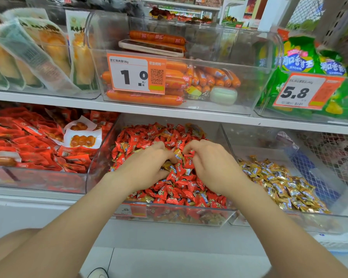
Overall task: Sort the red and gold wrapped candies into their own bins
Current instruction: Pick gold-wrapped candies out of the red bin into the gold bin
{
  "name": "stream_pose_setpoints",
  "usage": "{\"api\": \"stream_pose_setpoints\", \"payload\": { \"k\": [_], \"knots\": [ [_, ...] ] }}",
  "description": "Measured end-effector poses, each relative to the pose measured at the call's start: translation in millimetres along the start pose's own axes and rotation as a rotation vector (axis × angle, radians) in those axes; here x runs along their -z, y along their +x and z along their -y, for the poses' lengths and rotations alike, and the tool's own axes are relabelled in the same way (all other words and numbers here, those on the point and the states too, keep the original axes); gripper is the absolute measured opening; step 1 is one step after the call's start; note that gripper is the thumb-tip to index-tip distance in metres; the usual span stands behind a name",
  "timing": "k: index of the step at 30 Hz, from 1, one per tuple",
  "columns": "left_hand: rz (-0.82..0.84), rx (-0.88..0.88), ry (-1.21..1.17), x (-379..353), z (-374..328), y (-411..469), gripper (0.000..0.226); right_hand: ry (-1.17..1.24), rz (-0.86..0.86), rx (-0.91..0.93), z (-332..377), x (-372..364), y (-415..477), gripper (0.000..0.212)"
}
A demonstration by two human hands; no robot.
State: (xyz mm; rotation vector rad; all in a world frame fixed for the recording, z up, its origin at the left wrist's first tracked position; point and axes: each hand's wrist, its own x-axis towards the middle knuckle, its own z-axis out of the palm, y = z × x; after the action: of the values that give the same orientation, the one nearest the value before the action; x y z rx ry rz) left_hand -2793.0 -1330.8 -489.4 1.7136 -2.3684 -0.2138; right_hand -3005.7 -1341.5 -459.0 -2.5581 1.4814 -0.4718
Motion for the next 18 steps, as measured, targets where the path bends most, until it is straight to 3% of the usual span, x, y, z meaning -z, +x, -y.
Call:
{"api": "stream_pose_setpoints", "payload": {
  "k": [4,10,13,15,18],
  "knots": [
    [0.006,-0.026,0.001,-0.7,-0.8,-0.5,0.016,-0.218,0.061,-0.041,5.6,-11.0,4.6,0.032],
    [-0.138,0.016,-0.024,9.0,-7.0,-3.2,0.027,-0.340,0.065,-0.136,-2.8,-2.5,-3.1,0.008],
    [-0.173,0.064,-0.012,12.1,-7.7,-2.1,0.051,-0.365,0.084,-0.165,-4.0,0.6,-7.5,0.034],
    [-0.176,0.091,0.010,11.8,-8.0,0.4,0.057,-0.312,-0.016,-0.175,-3.4,3.1,-4.7,0.039],
    [-0.160,0.094,-0.040,6.6,-7.8,5.5,0.031,-0.235,-0.053,-0.137,-2.3,0.3,0.2,0.034]
  ]
}}
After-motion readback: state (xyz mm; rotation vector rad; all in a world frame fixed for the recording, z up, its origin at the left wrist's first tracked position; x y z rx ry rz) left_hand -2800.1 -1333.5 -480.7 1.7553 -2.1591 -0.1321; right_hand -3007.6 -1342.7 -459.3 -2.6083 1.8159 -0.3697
